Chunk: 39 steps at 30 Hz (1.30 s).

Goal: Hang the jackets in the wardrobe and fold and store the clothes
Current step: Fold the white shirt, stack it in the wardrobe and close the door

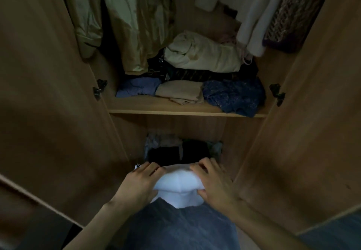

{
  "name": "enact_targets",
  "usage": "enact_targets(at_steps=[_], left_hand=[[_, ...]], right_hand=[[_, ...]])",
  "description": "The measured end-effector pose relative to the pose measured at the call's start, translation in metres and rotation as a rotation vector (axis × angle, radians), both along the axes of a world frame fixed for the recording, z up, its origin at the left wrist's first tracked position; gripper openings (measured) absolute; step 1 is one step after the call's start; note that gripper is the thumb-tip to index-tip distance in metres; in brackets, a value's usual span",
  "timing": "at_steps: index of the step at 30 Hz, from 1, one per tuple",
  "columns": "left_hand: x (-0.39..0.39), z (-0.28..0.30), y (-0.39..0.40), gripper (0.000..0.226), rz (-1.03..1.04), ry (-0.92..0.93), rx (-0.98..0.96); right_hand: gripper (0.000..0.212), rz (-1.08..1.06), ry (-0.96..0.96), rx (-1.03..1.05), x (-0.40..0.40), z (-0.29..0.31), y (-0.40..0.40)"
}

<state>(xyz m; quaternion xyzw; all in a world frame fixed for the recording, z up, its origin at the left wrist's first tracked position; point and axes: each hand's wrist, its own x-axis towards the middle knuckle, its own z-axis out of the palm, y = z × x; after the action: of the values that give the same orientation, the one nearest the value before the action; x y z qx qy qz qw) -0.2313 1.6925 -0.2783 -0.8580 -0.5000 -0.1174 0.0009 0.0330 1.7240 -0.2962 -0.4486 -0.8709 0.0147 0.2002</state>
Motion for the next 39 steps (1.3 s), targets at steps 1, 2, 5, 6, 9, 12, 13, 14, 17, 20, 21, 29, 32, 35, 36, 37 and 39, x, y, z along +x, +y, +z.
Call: enact_targets(at_steps=[1, 2, 5, 6, 9, 12, 13, 14, 17, 20, 21, 29, 32, 35, 36, 37, 39], left_hand=[[0.003, -0.006, 0.008, 0.068, 0.005, 0.002, -0.012], [0.005, -0.012, 0.016, 0.067, 0.016, -0.006, -0.022], [0.014, -0.024, 0.034, 0.064, 0.049, -0.053, -0.032], [0.016, -0.029, 0.040, 0.064, 0.053, -0.060, -0.037], [0.016, -0.041, 0.062, 0.065, 0.049, -0.062, -0.052], [0.012, -0.052, 0.084, 0.066, 0.061, -0.061, -0.052], [0.011, -0.057, 0.092, 0.066, 0.057, -0.065, -0.051], [0.009, -0.063, 0.100, 0.066, 0.044, -0.067, -0.056], [0.005, -0.084, 0.132, 0.068, 0.000, -0.036, -0.066], [0.006, -0.109, 0.163, 0.062, -0.035, -0.015, -0.072], [0.007, -0.118, 0.173, 0.058, -0.049, -0.004, -0.061], [0.025, -0.261, 0.302, 0.050, -0.146, -0.033, 0.105], [0.029, -0.350, 0.357, 0.050, -0.158, -0.023, 0.188], [0.034, -0.440, 0.398, 0.050, -0.211, -0.038, 0.273], [0.037, -0.466, 0.407, 0.049, -0.225, -0.038, 0.301], [0.039, -0.490, 0.413, 0.048, -0.241, -0.042, 0.324], [0.044, -0.536, 0.426, 0.049, -0.268, -0.071, 0.363]], right_hand=[[0.071, 0.003, -0.001, -0.009, 0.002, -0.007, 0.009], [0.072, 0.006, -0.004, -0.016, 0.004, -0.012, 0.019], [0.072, 0.013, -0.013, -0.024, 0.008, -0.021, 0.041], [0.072, 0.015, -0.016, -0.030, 0.009, -0.025, 0.048], [0.071, 0.017, -0.020, -0.044, 0.009, -0.035, 0.070], [0.073, -0.001, -0.010, -0.057, 0.003, -0.043, 0.090], [0.075, -0.005, -0.001, -0.082, 0.001, -0.048, 0.096], [0.076, -0.010, 0.006, -0.094, 0.000, -0.053, 0.102], [0.076, -0.047, 0.035, -0.122, -0.001, -0.075, 0.121], [0.066, -0.079, 0.046, -0.125, 0.004, -0.108, 0.146], [0.063, -0.083, 0.026, -0.160, 0.007, -0.121, 0.153], [0.074, -0.114, 0.010, -0.012, 0.022, -0.247, 0.266], [0.070, -0.118, -0.058, 0.125, 0.031, -0.334, 0.314], [0.051, -0.084, -0.030, 0.235, 0.034, -0.437, 0.361], [0.049, -0.120, -0.021, 0.243, 0.032, -0.467, 0.376], [0.048, -0.233, 0.004, 0.172, 0.029, -0.489, 0.385], [0.040, -0.602, -0.087, 0.022, 0.036, -0.525, 0.388]])
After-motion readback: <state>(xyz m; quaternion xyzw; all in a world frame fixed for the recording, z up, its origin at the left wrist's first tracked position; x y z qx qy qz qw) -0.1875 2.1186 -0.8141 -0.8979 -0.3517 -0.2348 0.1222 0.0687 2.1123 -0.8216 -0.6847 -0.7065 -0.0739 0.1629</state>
